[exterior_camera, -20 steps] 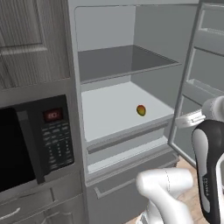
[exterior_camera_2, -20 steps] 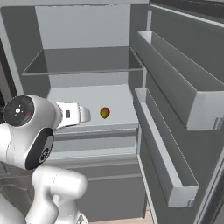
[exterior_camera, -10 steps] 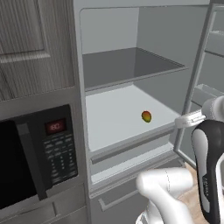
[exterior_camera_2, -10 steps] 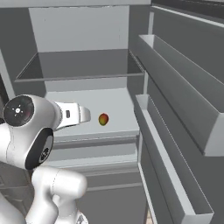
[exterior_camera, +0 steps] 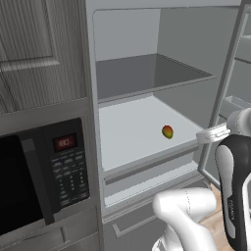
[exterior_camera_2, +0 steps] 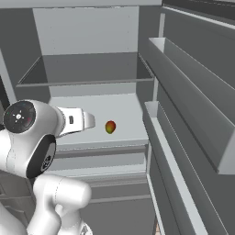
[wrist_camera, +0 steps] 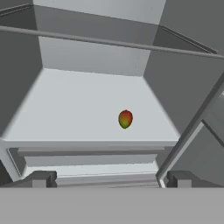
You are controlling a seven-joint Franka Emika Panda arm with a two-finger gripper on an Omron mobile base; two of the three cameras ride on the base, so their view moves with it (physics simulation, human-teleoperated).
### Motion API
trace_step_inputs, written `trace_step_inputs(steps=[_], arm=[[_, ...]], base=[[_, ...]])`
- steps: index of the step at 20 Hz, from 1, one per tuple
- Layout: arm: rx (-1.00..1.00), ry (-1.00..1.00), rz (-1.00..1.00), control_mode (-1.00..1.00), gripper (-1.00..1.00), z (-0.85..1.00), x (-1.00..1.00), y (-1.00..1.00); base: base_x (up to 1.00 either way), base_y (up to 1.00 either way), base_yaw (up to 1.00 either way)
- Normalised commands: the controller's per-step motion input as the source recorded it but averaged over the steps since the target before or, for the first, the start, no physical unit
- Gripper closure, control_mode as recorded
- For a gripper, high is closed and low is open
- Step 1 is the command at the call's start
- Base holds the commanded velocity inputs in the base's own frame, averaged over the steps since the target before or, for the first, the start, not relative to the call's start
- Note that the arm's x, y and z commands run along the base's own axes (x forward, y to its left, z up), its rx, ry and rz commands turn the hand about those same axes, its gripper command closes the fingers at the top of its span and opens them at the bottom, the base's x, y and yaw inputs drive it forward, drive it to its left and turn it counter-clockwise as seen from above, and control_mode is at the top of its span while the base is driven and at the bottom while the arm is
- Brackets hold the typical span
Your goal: Retrieve the tangerine and mango from the fridge and place them into the bowl on the dining table.
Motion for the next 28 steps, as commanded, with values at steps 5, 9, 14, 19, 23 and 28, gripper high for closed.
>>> trace_step_inputs(steps=[5, 9, 14, 19, 23, 28], arm=[[0.0, 0.0, 0.0, 1.0, -1.0, 0.0, 0.0, 0.0], [0.0, 0.0, 0.0, 1.0, -1.0, 0.0, 0.0, 0.0], [0.0, -0.03, -0.04, -1.0, -1.0, -0.1, 0.0, 0.0], [0.0, -0.01, -0.13, -1.0, -1.0, -0.3, 0.0, 0.0], [0.0, 0.03, -0.1, -1.0, -1.0, -0.11, 0.12, 0.0], [0.01, 0.03, -0.04, -1.0, -1.0, -0.17, 0.22, 0.0]], base=[[0.0, -0.01, 0.03], [0.0, 0.0, -0.01], [0.0, 0.0, -0.03], [0.0, 0.0, 0.0], [0.0, 0.0, 0.0], [0.0, 0.0, 0.0]])
